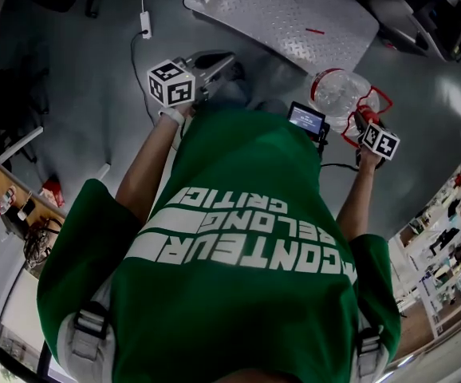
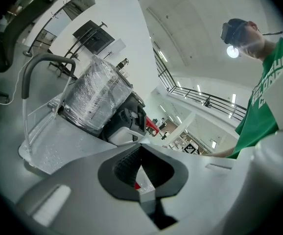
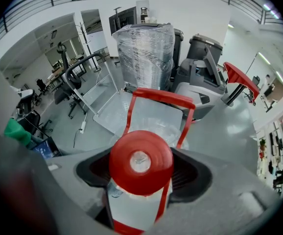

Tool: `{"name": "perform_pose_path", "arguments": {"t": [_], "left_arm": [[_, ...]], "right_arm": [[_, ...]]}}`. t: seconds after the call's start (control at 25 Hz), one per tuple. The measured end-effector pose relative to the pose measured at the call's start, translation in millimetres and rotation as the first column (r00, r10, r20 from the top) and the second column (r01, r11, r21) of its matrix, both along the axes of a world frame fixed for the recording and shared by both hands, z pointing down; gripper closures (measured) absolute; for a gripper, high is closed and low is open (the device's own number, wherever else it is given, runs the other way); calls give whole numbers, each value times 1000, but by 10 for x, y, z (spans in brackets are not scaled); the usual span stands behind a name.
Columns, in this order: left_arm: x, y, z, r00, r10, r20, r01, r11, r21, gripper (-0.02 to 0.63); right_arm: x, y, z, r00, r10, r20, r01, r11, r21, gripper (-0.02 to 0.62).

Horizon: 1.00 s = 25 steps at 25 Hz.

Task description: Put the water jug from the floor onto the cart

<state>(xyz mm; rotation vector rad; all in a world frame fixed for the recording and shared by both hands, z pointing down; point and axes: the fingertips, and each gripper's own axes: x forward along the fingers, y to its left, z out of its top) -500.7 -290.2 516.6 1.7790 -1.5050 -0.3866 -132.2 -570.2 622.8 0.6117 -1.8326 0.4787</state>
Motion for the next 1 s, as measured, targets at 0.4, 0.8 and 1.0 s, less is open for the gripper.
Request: {"name": "perform_pose_path", "arguments": {"t": [0.4, 0.8, 1.0], "left_arm": [[-302, 203, -31, 997, -78, 19, 78, 997, 11, 597], [-268, 376, 33, 988, -156, 0, 156, 988, -8, 597], [-314, 344, -1, 986, -167, 8, 167, 986, -18, 597]], "right_arm": [[-385, -47, -31, 998, -64, 7, 64, 998, 0, 288], [-711, -162, 37, 989, -151, 2, 151, 988, -16, 288], [-892, -241, 60, 981, -191, 3, 192, 981, -17, 288]]}}
